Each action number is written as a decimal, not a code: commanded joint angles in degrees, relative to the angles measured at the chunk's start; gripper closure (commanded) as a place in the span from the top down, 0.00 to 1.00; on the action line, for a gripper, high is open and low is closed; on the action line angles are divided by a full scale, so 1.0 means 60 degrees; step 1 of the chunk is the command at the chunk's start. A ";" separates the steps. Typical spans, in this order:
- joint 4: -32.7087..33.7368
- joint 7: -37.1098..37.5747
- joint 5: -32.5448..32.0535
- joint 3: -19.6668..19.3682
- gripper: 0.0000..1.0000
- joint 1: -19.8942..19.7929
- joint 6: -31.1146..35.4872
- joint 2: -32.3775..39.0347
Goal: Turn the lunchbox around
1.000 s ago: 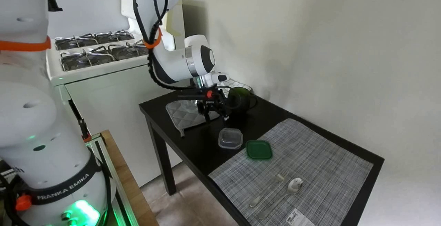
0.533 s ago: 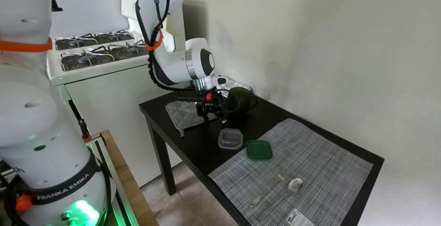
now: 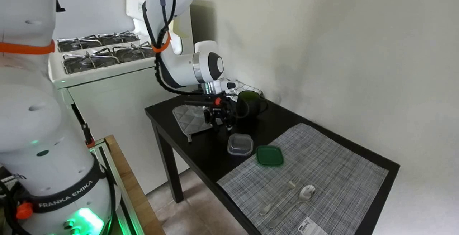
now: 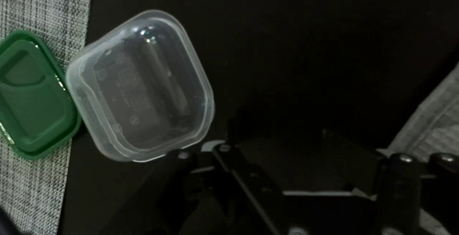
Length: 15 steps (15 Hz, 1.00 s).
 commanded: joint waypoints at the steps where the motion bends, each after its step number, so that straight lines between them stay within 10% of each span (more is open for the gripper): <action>1: 0.0193 -0.0388 0.0393 -0.0211 0.47 0.0339 -0.0430 0.0234; 2: 0.0213 -0.0401 0.0401 -0.0224 0.70 0.0386 -0.0561 0.0193; 7: 0.0487 -0.0222 0.0190 -0.0319 0.97 0.0633 -0.1592 0.0041; 15: 0.0781 -0.0195 0.0194 -0.0190 1.00 0.0730 -0.3046 0.0052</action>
